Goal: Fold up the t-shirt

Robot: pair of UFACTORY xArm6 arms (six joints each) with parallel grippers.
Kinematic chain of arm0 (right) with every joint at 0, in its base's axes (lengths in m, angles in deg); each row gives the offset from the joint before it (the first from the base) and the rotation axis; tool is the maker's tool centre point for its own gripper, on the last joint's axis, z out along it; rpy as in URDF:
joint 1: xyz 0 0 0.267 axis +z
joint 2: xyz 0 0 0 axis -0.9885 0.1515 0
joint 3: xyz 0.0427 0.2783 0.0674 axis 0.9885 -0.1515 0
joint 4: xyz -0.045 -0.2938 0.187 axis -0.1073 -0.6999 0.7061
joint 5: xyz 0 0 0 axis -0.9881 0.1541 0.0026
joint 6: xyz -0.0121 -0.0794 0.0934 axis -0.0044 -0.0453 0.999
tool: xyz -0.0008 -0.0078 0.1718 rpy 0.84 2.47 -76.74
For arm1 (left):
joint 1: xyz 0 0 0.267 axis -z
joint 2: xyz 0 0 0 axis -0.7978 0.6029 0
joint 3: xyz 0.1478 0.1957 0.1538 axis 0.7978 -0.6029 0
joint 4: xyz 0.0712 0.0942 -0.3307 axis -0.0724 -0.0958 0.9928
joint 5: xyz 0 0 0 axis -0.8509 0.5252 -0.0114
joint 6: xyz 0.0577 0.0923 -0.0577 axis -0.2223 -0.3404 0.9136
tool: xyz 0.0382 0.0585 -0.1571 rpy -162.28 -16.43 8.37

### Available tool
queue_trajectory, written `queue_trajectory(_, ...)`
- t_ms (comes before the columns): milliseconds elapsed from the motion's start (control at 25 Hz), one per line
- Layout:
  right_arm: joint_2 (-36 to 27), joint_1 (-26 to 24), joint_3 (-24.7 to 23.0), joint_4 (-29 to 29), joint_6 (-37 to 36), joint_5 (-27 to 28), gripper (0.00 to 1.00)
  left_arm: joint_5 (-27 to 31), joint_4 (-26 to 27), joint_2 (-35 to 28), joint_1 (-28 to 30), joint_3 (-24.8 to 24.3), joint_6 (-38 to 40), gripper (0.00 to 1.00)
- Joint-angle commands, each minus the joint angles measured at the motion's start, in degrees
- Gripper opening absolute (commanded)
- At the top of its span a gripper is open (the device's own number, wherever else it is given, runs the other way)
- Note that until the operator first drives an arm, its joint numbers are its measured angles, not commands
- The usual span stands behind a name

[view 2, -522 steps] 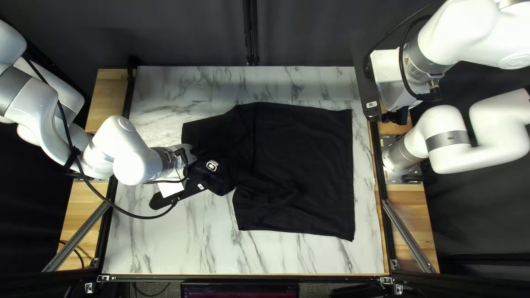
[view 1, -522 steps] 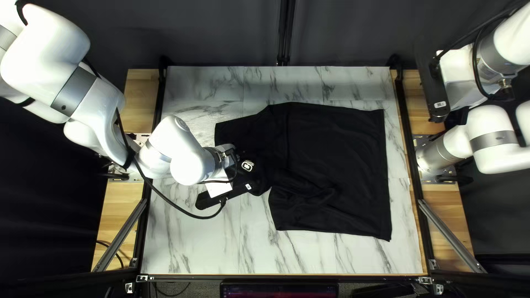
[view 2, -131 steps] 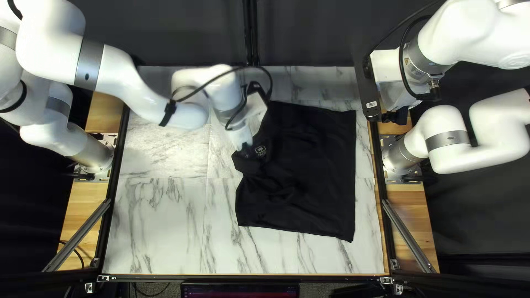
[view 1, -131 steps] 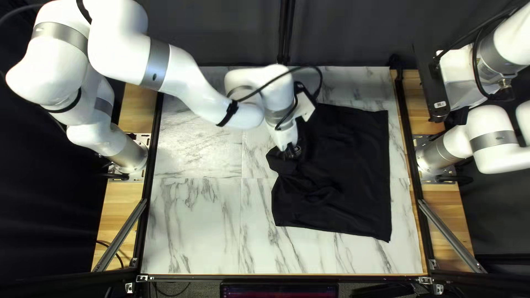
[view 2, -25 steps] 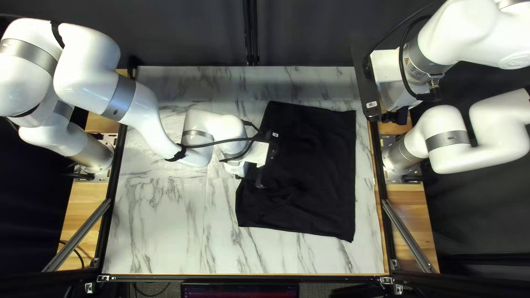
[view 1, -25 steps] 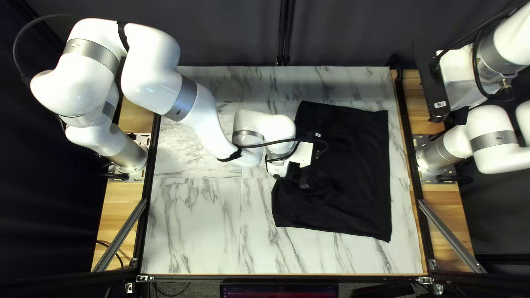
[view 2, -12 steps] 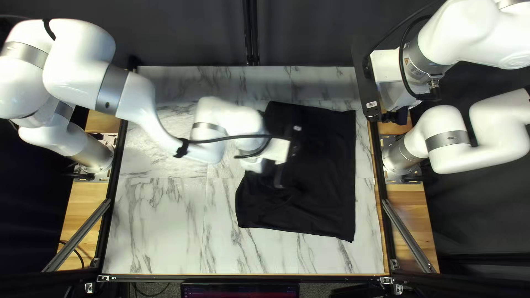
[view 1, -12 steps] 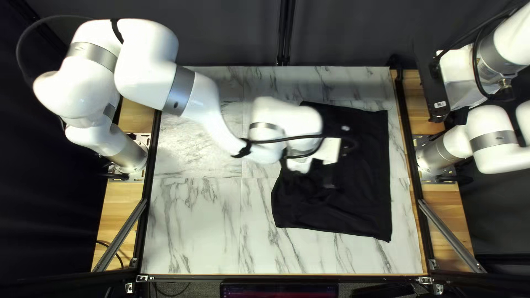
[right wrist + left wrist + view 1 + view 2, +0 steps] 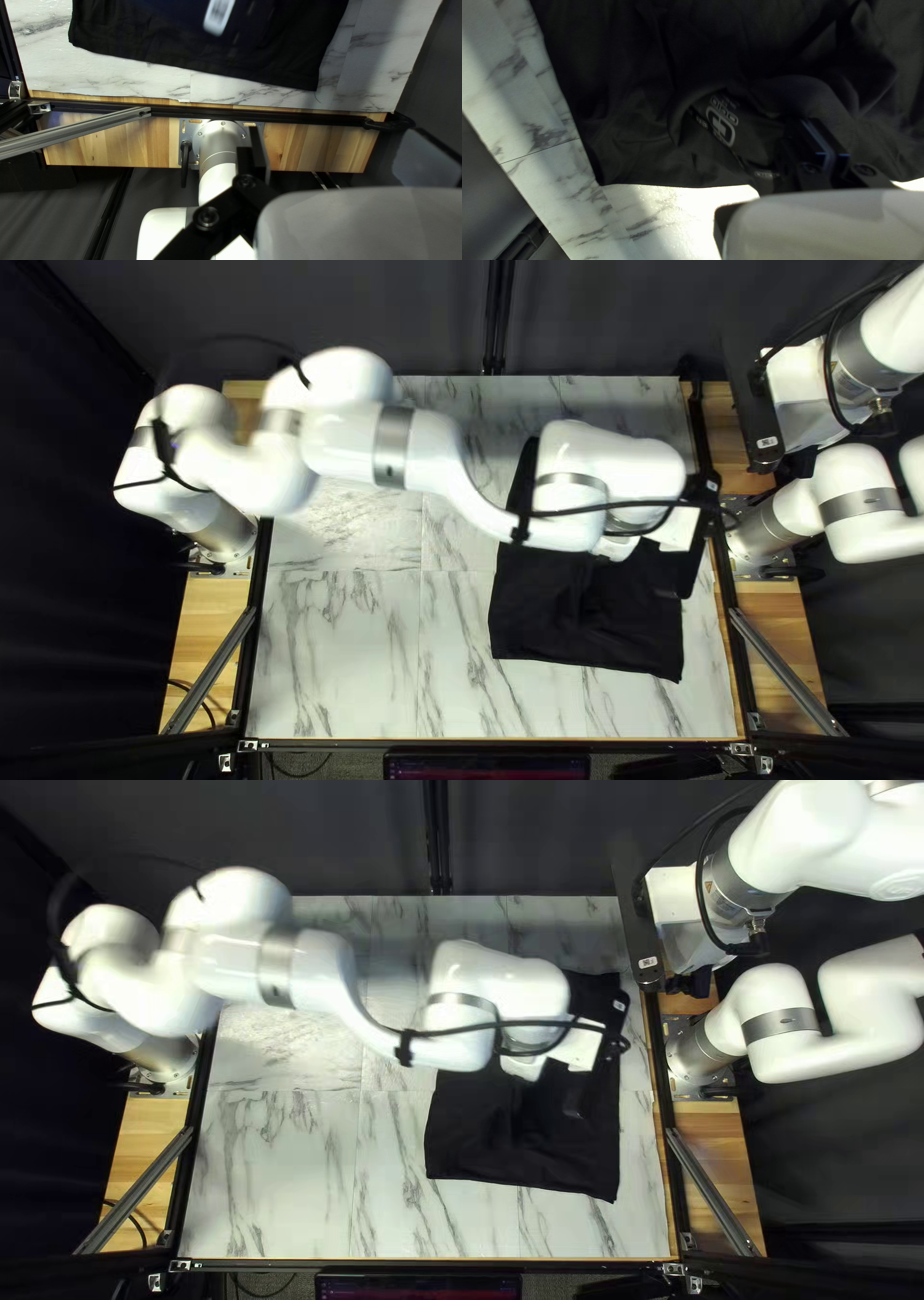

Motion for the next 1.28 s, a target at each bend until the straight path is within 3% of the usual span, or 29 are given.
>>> queue_trajectory(40,0.0,0.0,0.0,0.0,0.0,0.0,1.0,-16.41,2.62,-5.88,0.52,-20.65,0.01,1.0)
queue_trajectory(160,0.0,0.0,0.0,0.0,0.0,0.0,1.0,-26.32,2.81,-15.68,0.82,-37.26,1.57,1.0)
queue_trajectory(400,0.0,0.0,0.0,0.0,0.0,0.0,1.0,-40.69,2.0,-29.0,0.76,-59.41,5.29,1.0)
queue_trajectory(440,0.0,0.0,0.0,0.0,0.0,0.0,1.0,-41.86,1.86,-30.51,0.74,-61.47,5.75,1.0)
queue_trajectory(560,0.0,0.0,0.0,0.0,0.0,0.0,1.0,-47.17,1.88,-42.16,-0.02,-74.66,7.45,1.0)
queue_trajectory(680,0.0,0.0,0.0,0.0,0.0,0.0,1.0,-47.81,2.47,-52.7,-0.95,-83.08,8.1,1.0)
queue_trajectory(880,0.0,0.0,0.0,0.0,0.0,0.0,1.0,-37.82,2.59,-75.11,-3.45,-92.6,7.47,1.0)
queue_trajectory(1000,0.0,0.0,0.0,0.0,0.0,0.0,1.0,-30.64,2.86,-85.89,-5.9,-94.96,5.9,1.0)
queue_trajectory(1120,0.0,0.0,0.0,0.0,0.0,0.0,1.0,-23.29,2.23,-91.61,-7.13,-93.32,5.86,1.0)
queue_trajectory(1280,0.0,0.0,0.0,0.0,0.0,0.0,1.0,-10.73,-0.8,-98.2,-6.23,-87.59,7.91,1.0)
